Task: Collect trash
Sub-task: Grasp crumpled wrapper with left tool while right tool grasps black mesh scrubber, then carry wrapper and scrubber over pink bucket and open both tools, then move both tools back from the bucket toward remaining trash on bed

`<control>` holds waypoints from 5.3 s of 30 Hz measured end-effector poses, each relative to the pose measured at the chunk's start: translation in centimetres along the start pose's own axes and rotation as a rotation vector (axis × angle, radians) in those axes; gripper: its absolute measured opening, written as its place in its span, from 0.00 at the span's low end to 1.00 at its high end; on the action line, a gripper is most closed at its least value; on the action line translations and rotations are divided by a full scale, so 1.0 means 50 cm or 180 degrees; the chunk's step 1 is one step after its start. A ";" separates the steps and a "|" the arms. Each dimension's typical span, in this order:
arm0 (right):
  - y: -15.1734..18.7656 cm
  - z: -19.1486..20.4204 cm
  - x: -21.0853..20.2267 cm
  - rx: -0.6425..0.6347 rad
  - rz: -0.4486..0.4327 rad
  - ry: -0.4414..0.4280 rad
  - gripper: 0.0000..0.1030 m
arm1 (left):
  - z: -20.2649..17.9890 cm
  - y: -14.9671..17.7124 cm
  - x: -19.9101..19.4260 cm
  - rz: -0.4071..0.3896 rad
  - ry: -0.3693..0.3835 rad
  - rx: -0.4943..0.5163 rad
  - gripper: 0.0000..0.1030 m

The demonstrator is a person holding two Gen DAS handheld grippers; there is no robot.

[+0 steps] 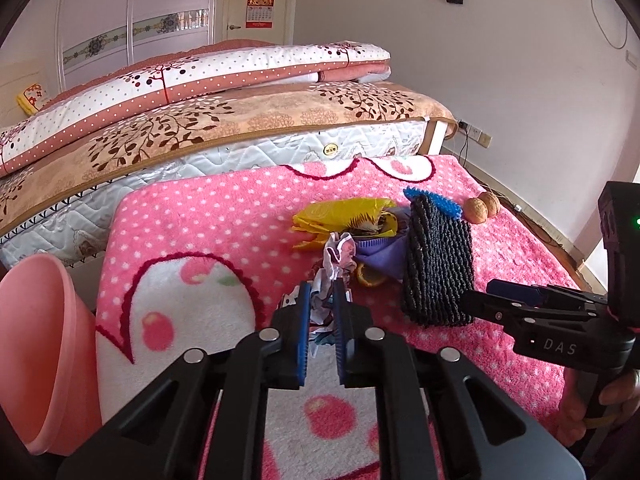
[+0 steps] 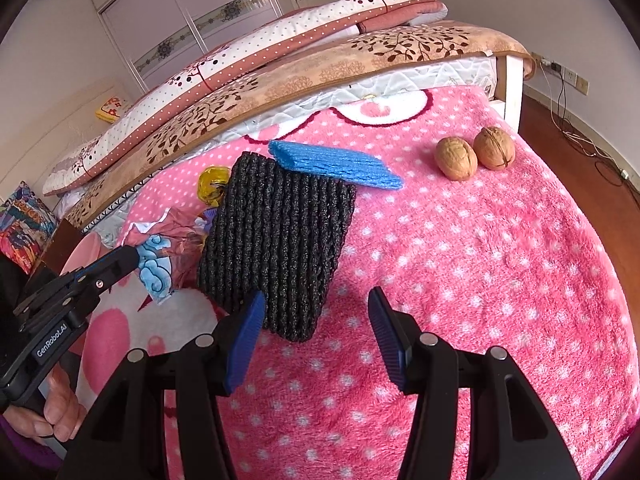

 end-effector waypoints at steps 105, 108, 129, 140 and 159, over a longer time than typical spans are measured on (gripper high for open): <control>0.012 0.658 0.103 -0.1593 0.0147 -0.1150 0.43 | 0.443 0.186 -0.329 -0.0683 -0.1225 -0.1618 0.37; 0.018 0.639 0.081 -0.1607 0.0066 -0.1130 0.43 | 0.438 0.181 -0.331 -0.0686 -0.1198 -0.1609 0.37; 0.011 0.408 -0.010 -0.1432 -0.0784 -0.0357 0.44 | 0.306 0.120 -0.312 -0.0788 -0.0913 -0.1205 0.37; 0.021 0.353 0.008 -0.1313 -0.0780 -0.0286 0.45 | 0.265 0.102 -0.271 -0.0673 -0.0813 -0.1054 0.37; 0.029 0.348 -0.008 -0.1273 -0.0765 -0.0470 0.75 | 0.229 0.075 -0.206 -0.0466 -0.0688 -0.0877 0.37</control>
Point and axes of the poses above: each gripper's, at about its wrist camera, not at the fingertips, and x roughly the way its jaws point, z to its left, y to its underside, the point moved 2 cm from there along x, roughly the way its jaws point, and after that the axes turned 3 degrees about z, right-handed, at the moved point
